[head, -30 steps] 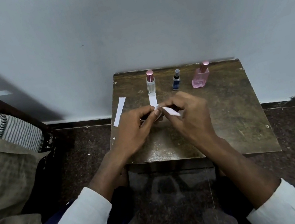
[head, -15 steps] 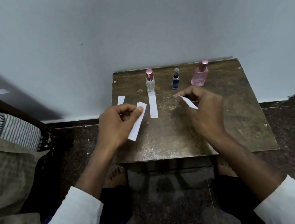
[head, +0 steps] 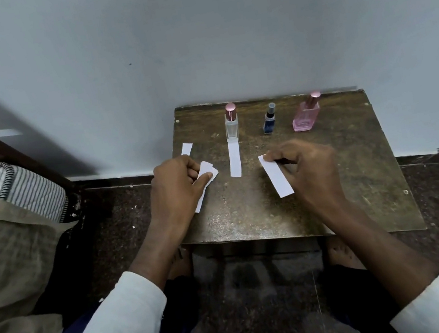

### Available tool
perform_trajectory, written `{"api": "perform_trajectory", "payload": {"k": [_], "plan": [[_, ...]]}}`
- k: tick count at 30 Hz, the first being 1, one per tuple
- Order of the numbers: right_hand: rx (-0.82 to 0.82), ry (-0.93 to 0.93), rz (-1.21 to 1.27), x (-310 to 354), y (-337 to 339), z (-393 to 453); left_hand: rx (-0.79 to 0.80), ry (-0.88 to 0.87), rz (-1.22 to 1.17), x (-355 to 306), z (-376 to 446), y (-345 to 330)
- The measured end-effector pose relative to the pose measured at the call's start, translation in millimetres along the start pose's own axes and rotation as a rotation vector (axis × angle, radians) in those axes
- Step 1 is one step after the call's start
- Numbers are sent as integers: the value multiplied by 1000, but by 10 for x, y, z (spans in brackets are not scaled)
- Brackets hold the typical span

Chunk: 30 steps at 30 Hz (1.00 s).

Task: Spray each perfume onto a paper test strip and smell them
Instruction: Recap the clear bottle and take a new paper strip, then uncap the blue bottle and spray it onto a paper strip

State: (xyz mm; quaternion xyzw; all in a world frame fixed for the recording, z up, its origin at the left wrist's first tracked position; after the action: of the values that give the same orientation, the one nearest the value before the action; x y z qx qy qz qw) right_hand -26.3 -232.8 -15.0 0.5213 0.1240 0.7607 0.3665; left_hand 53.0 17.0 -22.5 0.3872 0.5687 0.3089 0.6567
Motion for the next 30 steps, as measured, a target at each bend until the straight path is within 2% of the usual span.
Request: {"api": "perform_trajectory", "payload": {"k": [3, 7, 10, 17, 19, 22, 25, 30], "plan": [[36, 5, -69, -5, 23, -5, -26, -1, 38, 1, -8, -14], [207, 47, -251, -102, -23, -3, -149, -29, 30, -117, -19, 30], [226, 146, -238, -184, -45, -16, -179, -83, -1, -244, -38, 28], [284, 95, -253, -195, 16, -40, -39, -289, -42, -525, -82, -173], [221, 43, -230, -144, 78, -6, -6, -326, -50, -602, -91, -257], [38, -35, -147, -70, 137, 78, 18, -341, -47, -723, -85, -342], [-80, -37, -121, -21, 113, 204, 30, -316, -90, -847, -55, -392], [-113, -38, -89, -15, -42, 415, 19, -242, -179, -1020, 38, -521]]}}
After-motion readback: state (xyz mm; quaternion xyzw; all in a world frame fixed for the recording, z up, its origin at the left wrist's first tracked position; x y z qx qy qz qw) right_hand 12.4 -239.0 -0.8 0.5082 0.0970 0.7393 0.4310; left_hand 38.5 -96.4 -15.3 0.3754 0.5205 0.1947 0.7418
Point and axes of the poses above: each hand's wrist, its own z-axis towards the middle knuckle, its own y-axis out of the back of the hand, x = y × z, the point moved 2 cm from there along z, towards the middle knuckle, and after that the axes turned 7 degrees about z, right-handed, at the moved point
